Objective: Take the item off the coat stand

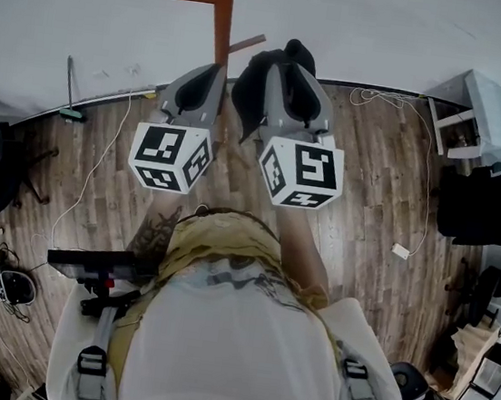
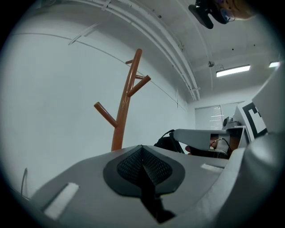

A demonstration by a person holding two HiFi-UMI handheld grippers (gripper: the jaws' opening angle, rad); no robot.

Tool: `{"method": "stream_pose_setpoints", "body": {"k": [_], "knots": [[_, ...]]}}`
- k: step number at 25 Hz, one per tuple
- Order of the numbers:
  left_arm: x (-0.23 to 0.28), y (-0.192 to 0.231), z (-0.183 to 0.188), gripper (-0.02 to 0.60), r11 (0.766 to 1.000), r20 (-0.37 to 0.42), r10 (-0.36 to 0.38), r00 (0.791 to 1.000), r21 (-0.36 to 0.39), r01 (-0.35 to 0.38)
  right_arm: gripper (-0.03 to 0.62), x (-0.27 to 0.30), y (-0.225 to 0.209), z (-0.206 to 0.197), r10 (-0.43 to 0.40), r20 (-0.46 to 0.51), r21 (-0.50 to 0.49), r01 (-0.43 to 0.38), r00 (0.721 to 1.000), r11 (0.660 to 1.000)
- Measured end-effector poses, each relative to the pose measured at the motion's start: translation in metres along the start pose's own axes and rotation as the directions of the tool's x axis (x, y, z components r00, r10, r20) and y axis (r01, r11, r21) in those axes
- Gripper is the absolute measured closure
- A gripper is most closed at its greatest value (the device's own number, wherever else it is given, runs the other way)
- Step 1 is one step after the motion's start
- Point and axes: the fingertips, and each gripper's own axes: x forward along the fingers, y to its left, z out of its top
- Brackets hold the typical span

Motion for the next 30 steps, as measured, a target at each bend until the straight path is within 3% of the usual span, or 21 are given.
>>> {"method": "stream_pose_setpoints", "body": {"k": [30], "knots": [[0.0058, -0.0054, -0.001, 0.58, 1.0, -0.002, -0.018, 1.0, -0.012, 0.018, 0.511, 0.0014, 0.0045, -0.0006, 0.013, -0.013, -0.018, -0.013, 1.0, 1.0]]}}
